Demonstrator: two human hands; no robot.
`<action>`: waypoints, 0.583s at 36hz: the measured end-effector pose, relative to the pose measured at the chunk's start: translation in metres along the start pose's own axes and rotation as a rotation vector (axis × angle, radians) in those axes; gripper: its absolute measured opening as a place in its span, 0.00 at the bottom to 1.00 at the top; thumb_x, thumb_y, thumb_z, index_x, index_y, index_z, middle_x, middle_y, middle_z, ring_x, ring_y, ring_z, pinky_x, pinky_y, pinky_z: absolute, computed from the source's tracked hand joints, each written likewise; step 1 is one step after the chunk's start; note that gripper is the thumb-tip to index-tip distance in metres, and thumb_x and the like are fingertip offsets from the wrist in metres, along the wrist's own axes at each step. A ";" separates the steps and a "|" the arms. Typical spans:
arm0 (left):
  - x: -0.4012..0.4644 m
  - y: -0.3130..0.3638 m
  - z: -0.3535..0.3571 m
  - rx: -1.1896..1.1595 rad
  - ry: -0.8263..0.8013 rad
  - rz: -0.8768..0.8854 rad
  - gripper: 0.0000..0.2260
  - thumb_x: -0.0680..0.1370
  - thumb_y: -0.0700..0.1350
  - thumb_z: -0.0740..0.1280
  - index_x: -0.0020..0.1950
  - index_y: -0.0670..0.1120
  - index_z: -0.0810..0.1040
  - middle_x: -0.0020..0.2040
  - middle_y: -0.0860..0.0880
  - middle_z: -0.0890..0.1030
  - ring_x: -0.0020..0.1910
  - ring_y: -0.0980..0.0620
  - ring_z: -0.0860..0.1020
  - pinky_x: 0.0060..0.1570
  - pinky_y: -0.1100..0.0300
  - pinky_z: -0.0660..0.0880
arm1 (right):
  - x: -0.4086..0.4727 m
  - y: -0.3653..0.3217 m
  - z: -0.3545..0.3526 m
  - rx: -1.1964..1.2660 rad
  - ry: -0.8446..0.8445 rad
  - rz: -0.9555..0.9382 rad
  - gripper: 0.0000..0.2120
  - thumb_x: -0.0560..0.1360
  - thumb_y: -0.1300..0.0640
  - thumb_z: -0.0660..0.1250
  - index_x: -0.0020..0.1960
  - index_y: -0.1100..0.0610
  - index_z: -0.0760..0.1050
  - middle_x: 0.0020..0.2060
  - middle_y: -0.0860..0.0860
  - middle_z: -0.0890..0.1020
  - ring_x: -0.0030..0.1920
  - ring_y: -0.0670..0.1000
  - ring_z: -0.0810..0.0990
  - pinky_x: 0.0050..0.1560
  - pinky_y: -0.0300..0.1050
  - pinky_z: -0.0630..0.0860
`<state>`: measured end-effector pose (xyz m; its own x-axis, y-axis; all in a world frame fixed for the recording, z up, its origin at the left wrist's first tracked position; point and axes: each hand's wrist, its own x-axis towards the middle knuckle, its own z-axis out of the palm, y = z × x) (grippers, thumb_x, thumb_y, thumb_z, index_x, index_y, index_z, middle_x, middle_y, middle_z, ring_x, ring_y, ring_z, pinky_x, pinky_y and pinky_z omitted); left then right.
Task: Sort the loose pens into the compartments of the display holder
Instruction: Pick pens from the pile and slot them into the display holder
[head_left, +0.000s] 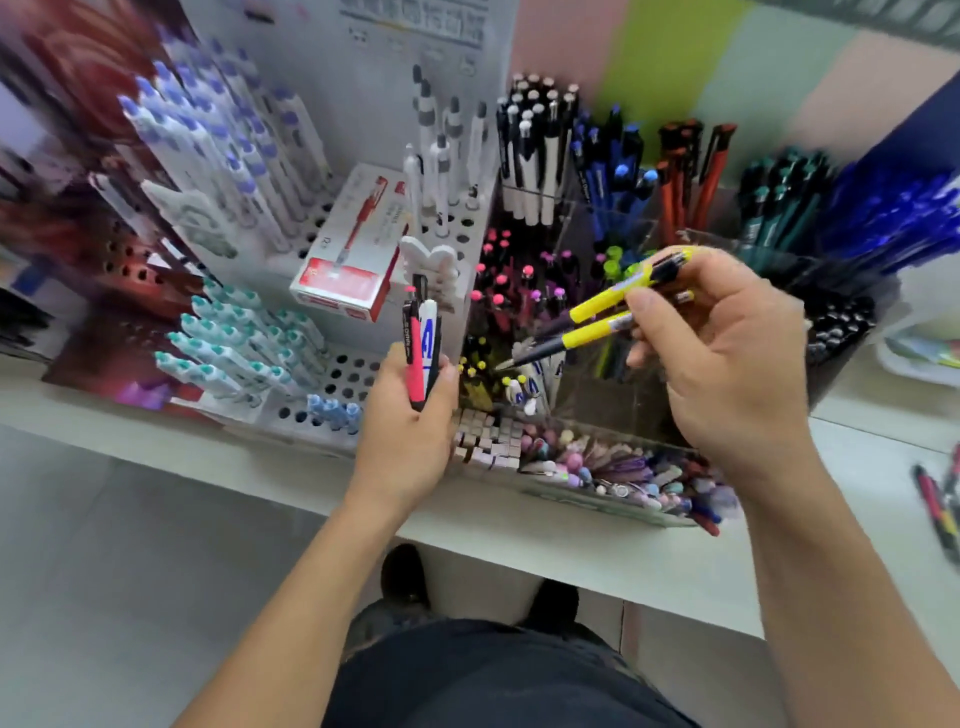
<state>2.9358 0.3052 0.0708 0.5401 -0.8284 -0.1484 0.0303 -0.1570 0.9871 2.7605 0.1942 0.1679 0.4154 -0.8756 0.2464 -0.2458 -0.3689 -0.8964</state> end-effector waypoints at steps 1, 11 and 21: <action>0.000 -0.002 -0.001 0.025 -0.013 0.013 0.10 0.84 0.47 0.63 0.45 0.61 0.73 0.37 0.47 0.78 0.30 0.49 0.70 0.35 0.49 0.69 | 0.000 0.003 0.007 -0.079 0.006 -0.040 0.08 0.81 0.64 0.68 0.50 0.51 0.77 0.35 0.39 0.81 0.32 0.45 0.79 0.37 0.34 0.74; -0.002 -0.010 0.000 0.120 -0.098 -0.018 0.10 0.84 0.45 0.63 0.52 0.63 0.73 0.47 0.55 0.85 0.36 0.58 0.76 0.45 0.54 0.72 | -0.005 0.036 0.062 -0.611 -0.261 -0.188 0.08 0.79 0.66 0.66 0.58 0.63 0.78 0.50 0.57 0.82 0.52 0.60 0.78 0.54 0.57 0.77; -0.004 -0.010 0.005 0.142 -0.036 0.037 0.11 0.83 0.44 0.64 0.52 0.62 0.73 0.49 0.44 0.81 0.47 0.49 0.79 0.48 0.53 0.77 | 0.008 0.034 0.083 -0.875 -0.484 -0.152 0.10 0.80 0.67 0.65 0.59 0.59 0.75 0.49 0.54 0.80 0.51 0.56 0.75 0.48 0.51 0.74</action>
<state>2.9291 0.3078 0.0613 0.5083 -0.8532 -0.1171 -0.1093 -0.1987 0.9739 2.8279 0.2001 0.1088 0.7584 -0.6516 -0.0149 -0.6360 -0.7349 -0.2353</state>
